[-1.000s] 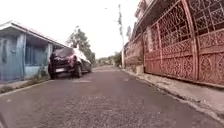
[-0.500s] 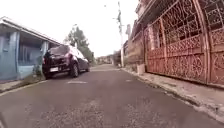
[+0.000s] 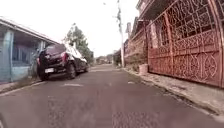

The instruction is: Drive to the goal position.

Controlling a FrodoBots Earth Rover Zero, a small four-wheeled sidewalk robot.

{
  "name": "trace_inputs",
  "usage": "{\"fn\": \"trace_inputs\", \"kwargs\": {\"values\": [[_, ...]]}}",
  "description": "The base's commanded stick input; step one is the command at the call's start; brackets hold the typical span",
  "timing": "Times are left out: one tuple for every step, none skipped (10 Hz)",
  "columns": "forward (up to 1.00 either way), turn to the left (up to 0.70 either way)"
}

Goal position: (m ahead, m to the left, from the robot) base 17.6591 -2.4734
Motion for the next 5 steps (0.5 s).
{"fn": "trace_inputs", "kwargs": {"values": [[0.70, 0.00], [0.70, 0.00], [0.70, 0.00], [0.70, 0.00], [0.70, 0.00]]}}
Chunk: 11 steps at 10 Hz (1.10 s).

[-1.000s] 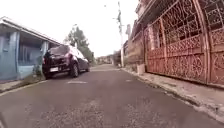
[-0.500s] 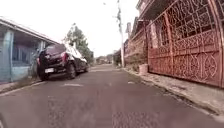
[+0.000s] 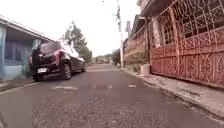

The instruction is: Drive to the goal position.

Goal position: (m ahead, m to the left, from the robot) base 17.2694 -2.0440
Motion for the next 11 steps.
{"fn": "trace_inputs", "kwargs": {"values": [[0.70, 0.00], [0.70, 0.00], [0.70, 0.00], [0.70, 0.00], [0.70, 0.00], [0.70, 0.00], [0.70, 0.00], [0.70, 0.00], [0.70, 0.00], [0.70, 0.00], [0.70, 0.00]]}}
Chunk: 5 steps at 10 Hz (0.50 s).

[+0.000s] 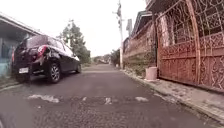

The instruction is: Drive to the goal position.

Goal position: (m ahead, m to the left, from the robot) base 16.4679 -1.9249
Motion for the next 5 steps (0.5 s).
{"fn": "trace_inputs", "kwargs": {"values": [[0.70, 0.00], [0.70, 0.00], [0.70, 0.00], [0.70, 0.00], [0.70, 0.00]]}}
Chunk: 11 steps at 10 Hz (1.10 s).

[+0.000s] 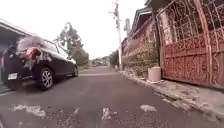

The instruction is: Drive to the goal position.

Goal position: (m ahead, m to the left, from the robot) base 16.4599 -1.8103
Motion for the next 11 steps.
{"fn": "trace_inputs", "kwargs": {"values": [[0.70, 0.00], [0.70, 0.00], [0.70, 0.00], [0.70, 0.00], [0.70, 0.00], [0.70, 0.00], [0.70, 0.00], [0.70, 0.00], [0.70, 0.00], [0.70, 0.00], [0.70, 0.35]]}}
